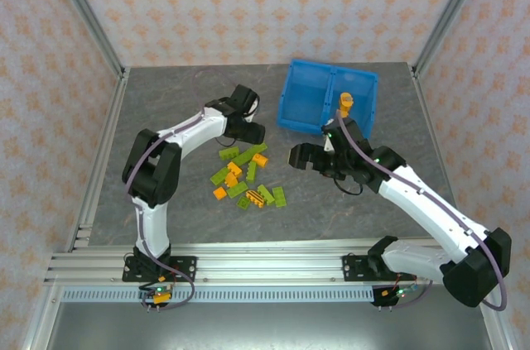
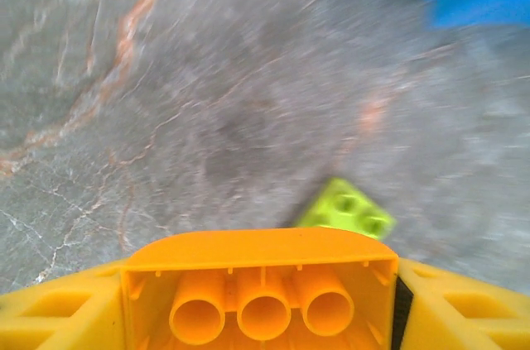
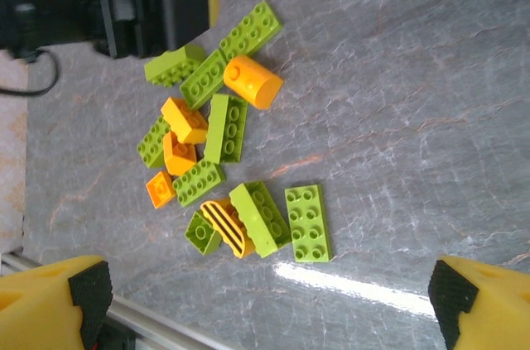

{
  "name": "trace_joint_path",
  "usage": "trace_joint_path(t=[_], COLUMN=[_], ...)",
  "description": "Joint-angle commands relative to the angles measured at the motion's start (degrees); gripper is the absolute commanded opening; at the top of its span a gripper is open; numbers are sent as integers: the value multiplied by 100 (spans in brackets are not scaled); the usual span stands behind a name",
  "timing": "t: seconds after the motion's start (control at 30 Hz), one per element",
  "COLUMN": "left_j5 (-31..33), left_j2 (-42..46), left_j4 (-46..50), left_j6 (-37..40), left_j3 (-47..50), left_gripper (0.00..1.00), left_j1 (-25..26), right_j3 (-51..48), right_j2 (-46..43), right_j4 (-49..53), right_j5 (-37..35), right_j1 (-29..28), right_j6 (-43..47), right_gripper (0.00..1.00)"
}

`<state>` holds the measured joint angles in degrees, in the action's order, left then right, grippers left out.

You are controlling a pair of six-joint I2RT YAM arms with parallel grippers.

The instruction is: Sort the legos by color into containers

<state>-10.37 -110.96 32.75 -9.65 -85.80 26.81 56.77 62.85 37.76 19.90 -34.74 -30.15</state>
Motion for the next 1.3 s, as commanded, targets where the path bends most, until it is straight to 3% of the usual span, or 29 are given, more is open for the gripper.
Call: trace_joint_path(t=[0.0, 0.17, 0.33, 0.43, 0.6, 0.67, 0.8, 1.03, 1.27], left_j5=[141, 179, 357, 315, 167, 163, 112, 334, 338], left_j2=[498, 256, -882, -1776, -3567, -3954, -4132, -4143, -3171], left_j4=[61, -195, -391, -674, -277, -405, -928, -834, -319], left_j6=[-146, -261, -119, -140, 23, 102, 149, 253, 10], left_j3=[-380, -1209, -2907, -3990, -6719, -7236, -7171, -7170, -6784], left_gripper=[68, 69, 68, 69, 68, 68, 76, 91, 99], left_j1=[393, 1060, 1553, 1670, 1737, 1754, 1782, 1785, 1827], right_j3=[178, 13, -332, -533, -666, -685, -670, -733, -729], right_j2=[-355, -1102, -2111, -2679, -3263, -3327, -3349, -3347, -3282], right_j4=[81, 236, 489, 688, 1095, 1210, 1339, 1255, 1181], right_j5=[-775, -2225, -3292, -3619, -3765, -3784, -3757, -3710, -3778], right_j1=[-14, -7, 2, -2, 2, -4, 2, 2, 2], right_j6=[-212, -537, -956, -1197, -1347, -1392, -1420, -1465, -1317], right_gripper=[99, 99, 99, 99, 99, 99, 99, 99, 99])
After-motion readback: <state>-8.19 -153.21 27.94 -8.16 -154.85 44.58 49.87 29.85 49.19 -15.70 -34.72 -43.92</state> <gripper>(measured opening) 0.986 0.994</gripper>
